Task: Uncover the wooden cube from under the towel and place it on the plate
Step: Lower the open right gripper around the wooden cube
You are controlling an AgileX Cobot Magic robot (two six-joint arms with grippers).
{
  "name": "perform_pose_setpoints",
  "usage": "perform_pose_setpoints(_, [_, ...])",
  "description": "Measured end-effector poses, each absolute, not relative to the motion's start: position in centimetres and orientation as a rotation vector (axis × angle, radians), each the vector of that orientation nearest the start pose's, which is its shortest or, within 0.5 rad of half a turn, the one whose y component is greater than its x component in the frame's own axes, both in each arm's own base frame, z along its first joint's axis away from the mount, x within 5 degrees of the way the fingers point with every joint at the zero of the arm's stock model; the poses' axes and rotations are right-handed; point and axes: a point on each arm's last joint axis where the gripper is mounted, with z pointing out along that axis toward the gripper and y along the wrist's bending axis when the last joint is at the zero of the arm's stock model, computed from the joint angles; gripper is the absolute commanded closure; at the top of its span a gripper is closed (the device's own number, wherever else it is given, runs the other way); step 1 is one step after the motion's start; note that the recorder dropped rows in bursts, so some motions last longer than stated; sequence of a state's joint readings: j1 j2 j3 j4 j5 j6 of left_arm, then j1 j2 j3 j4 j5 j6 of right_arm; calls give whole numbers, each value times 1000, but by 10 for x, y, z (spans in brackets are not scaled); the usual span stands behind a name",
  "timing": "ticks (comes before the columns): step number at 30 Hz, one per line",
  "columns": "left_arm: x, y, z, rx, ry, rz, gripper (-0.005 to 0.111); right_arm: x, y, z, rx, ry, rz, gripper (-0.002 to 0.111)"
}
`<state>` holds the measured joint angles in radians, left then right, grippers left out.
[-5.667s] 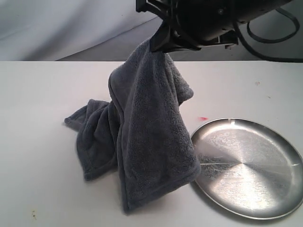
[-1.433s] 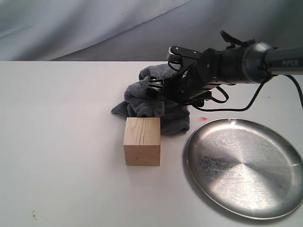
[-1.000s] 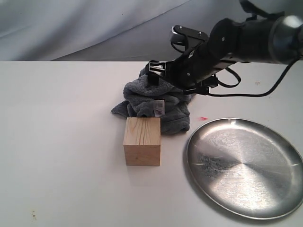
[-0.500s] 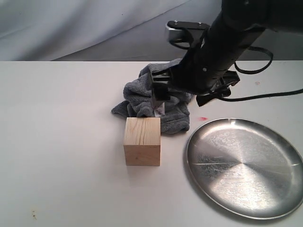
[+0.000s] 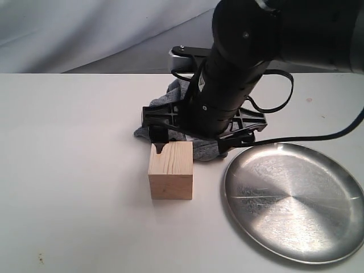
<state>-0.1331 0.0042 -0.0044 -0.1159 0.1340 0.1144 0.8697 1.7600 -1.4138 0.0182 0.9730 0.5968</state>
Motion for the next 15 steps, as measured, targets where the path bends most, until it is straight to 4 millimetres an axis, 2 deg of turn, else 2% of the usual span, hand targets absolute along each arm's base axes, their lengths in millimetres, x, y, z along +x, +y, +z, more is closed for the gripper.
perform_pose_setpoints(5, [56,-9,202,119,1613,-116,107,240,288,255,-336,2868,368,7])
perform_pose_setpoints(15, [56,-9,202,119,1613,-116,107,250,301,239,-291,2832,440,7])
